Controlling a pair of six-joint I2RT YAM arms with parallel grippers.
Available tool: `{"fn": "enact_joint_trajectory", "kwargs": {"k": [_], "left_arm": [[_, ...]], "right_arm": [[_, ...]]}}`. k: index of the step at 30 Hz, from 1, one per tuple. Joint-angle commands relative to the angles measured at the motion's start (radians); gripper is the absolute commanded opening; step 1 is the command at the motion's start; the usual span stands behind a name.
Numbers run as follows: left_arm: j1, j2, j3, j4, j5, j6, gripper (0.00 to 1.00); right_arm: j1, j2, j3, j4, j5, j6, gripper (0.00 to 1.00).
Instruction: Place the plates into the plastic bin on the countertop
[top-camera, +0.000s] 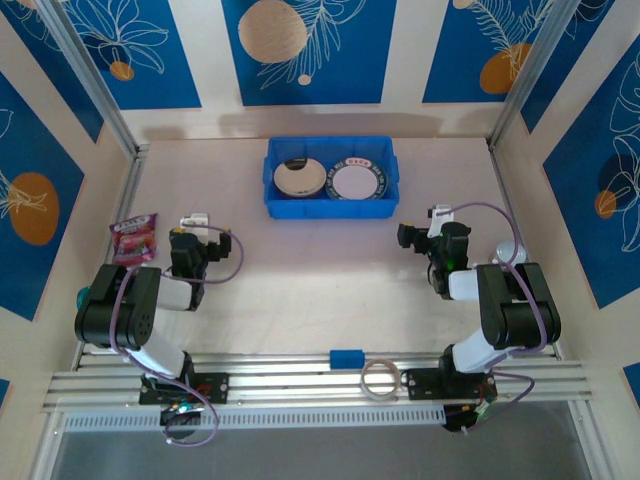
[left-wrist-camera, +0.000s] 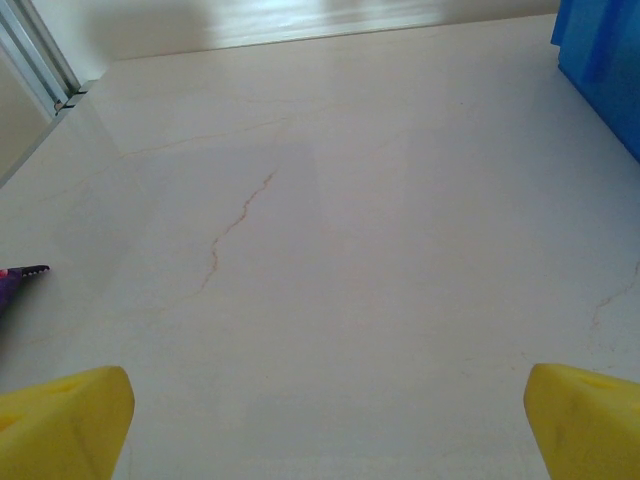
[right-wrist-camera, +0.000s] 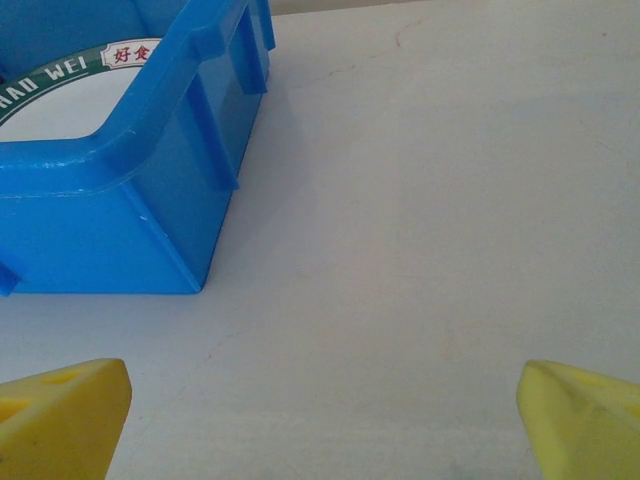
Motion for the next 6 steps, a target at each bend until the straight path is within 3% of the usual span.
{"fn": "enact_joint_trajectory", "kwargs": {"k": [1,6], "left_arm": [[0.012,-0.016,0.008,0.004,0.005,-0.016,1.0],[0.012,-0.016,0.007,0.007,0.004,-0.016,1.0]], "right_arm": [[-0.007,-0.01,0.028,-0.009,-0.018,0.009,0.99],[-0.01,-0.012,0.023,0.001,-0.059,-0.005,0.99]]}}
